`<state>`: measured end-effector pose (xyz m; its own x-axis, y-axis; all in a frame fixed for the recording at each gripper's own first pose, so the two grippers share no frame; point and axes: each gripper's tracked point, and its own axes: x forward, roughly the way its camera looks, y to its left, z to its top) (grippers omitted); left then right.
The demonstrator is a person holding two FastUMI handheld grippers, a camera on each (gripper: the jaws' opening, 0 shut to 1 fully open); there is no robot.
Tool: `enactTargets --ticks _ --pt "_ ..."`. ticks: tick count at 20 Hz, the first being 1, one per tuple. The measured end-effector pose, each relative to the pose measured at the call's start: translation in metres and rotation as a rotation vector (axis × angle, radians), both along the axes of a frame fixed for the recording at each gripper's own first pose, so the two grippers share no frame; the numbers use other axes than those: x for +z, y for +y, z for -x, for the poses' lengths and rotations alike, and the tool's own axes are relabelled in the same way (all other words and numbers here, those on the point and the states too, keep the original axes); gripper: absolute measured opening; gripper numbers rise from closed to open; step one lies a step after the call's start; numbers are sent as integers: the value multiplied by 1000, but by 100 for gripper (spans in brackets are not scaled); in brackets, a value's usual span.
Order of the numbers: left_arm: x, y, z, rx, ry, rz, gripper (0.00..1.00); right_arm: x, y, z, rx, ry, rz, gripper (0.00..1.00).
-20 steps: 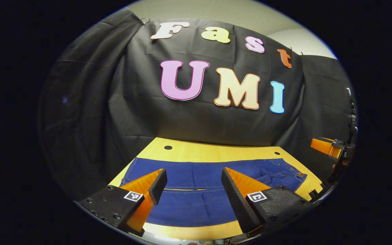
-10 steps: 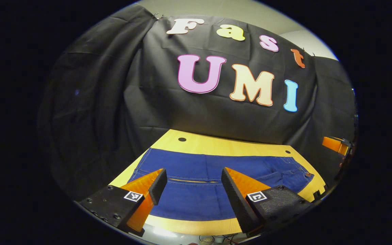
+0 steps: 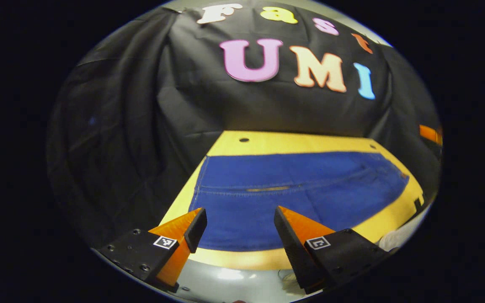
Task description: Grasp the waist and the cuffs of the jeans and fold them to make the two legs overlap; first hold the waist and fold one-third of the jeans toward the cuffs, then hold the cuffs and fold the remaining one-third in the same direction to finish folding.
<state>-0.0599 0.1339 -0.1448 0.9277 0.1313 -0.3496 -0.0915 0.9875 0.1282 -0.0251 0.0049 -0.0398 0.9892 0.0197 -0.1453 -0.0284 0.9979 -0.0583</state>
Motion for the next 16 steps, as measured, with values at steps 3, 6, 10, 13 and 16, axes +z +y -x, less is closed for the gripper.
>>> enactTargets --ticks 3,6,10,13,16 --pt "-35 4 2 -126 139 -2 96 -12 4 5 25 51 11 94" --pt "-61 21 7 -200 272 -79 93 -22 5 11 44 95 35 98" --pt "-78 31 17 -333 422 -195 93 -37 9 21 53 148 41 98" --pt "-89 42 21 -403 516 -275 96 -46 9 25 49 175 64 98" --pt "-94 45 21 -436 578 -311 96 -54 10 26 48 198 80 99"
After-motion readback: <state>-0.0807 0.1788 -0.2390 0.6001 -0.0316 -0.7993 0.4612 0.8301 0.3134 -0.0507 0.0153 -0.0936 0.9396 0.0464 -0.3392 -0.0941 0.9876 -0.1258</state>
